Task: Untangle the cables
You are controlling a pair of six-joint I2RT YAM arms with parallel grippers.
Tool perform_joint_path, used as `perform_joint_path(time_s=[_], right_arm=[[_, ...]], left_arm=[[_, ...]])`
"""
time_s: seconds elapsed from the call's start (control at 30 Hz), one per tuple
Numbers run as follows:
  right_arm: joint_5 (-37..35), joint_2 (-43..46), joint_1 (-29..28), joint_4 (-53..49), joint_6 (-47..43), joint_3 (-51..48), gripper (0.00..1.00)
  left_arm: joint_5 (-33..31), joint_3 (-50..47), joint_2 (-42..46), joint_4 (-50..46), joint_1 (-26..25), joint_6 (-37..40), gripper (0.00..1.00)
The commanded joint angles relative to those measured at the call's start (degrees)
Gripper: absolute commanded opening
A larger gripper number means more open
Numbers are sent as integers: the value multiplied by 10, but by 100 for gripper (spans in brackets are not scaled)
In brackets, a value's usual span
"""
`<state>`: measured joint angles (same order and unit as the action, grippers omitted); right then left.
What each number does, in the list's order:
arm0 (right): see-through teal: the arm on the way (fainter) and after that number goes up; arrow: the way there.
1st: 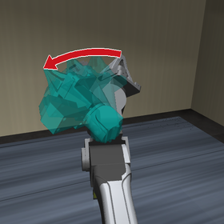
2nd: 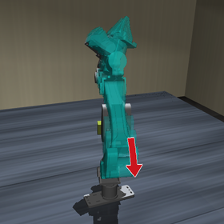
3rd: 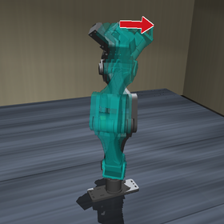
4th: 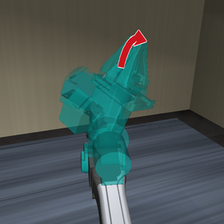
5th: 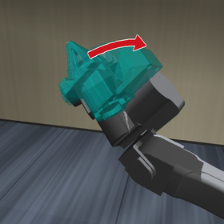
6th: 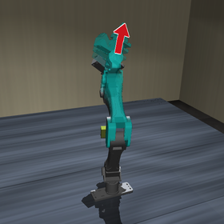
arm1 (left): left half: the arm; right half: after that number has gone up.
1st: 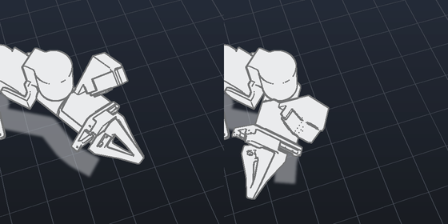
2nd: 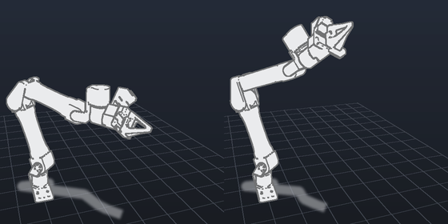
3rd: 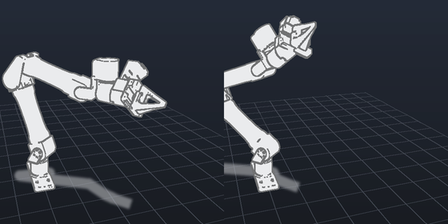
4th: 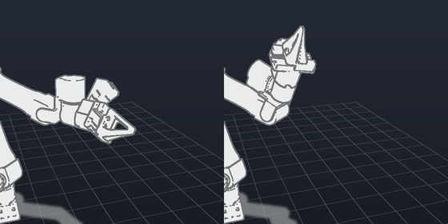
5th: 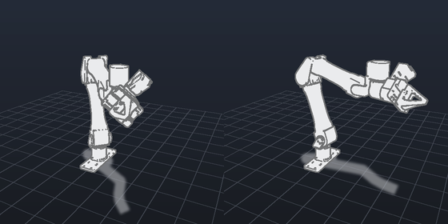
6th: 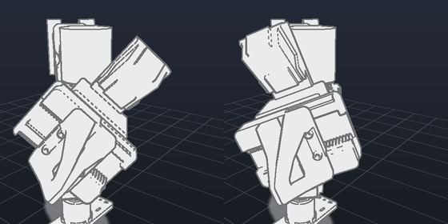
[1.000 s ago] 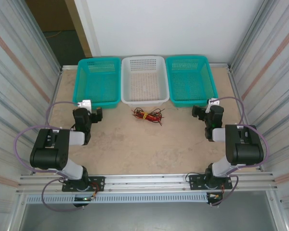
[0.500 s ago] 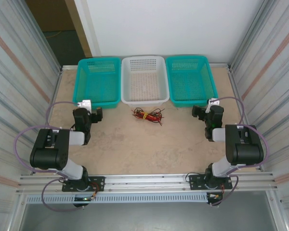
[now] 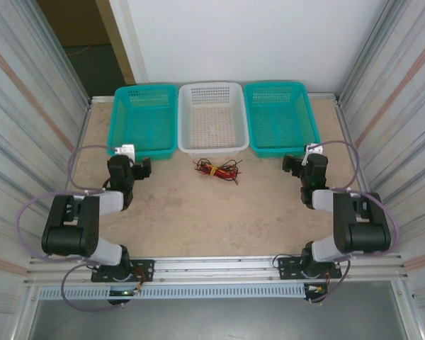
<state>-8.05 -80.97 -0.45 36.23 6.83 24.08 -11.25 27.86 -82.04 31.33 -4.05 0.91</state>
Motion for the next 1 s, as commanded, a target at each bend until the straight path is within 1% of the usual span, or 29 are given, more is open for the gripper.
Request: perform_joint_path(time_s=[0.0,0.03,0.07,0.1,0.17,0.23,0.27,0.33,0.37,0.4,0.43,0.47,0.5,0.53,0.57,0.63,0.7,0.73,0.77,0.8,0.83,0.87,0.9,0.93,0.97], right_arm=[[-65,94,-15,-76,13,11,99],[-81,123,-22,-104,27,12,99],[-101,147,-25,-164,52,28,99],[-115,161,-27,-235,81,55,99],[-141,164,-36,-414,140,134,99],[-134,153,-55,-553,177,198,99],[-137,151,-70,-594,199,211,99],[-163,153,-88,-634,258,201,99],[-171,155,-82,-658,315,190,99],[-150,157,-70,-673,349,180,99],[-79,159,-41,-689,371,174,99],[-1,160,-24,-694,367,170,99],[26,161,-35,-700,365,171,99],[12,163,-74,-720,368,180,99],[-23,164,-122,-743,371,199,99],[-115,153,-243,-800,395,256,99],[-196,131,-355,-826,419,308,99],[-237,121,-410,-818,422,323,99],[-263,114,-451,-795,415,331,99],[-270,110,-486,-754,394,332,99],[-249,106,-506,-711,368,332,99],[-202,97,-508,-686,351,337,99],[-129,84,-500,-658,336,349,99],[-75,61,-493,-644,322,364,99],[-51,37,-493,-643,315,387,99]], left_arm=[[-53,97,75,-209,-8,-66,99],[-58,110,94,-261,-10,-98,99],[-72,122,111,-307,-17,-130,99],[-86,133,125,-351,-24,-154,99],[-132,148,153,-439,-55,-196,99],[-150,159,176,-515,-93,-228,99],[-150,162,188,-550,-114,-246,99],[-154,159,215,-602,-157,-282,99],[-160,154,232,-625,-183,-304,99],[-164,151,248,-644,-207,-324,99],[-163,149,267,-662,-233,-344,98],[-156,147,285,-677,-255,-359,98],[-144,148,298,-686,-271,-366,98],[-128,152,312,-697,-286,-368,96],[-114,159,323,-706,-297,-369,95],[-94,170,340,-716,-304,-365,95],[-88,181,348,-720,-303,-361,96],[-87,188,346,-719,-302,-361,96],[-84,196,343,-717,-301,-361,97],[-80,208,334,-713,-298,-359,97],[-73,222,323,-708,-298,-358,97],[-65,234,311,-704,-297,-355,97],[-54,251,295,-699,-297,-351,97],[-42,264,279,-694,-297,-347,97],[-33,275,265,-689,-297,-346,96]])
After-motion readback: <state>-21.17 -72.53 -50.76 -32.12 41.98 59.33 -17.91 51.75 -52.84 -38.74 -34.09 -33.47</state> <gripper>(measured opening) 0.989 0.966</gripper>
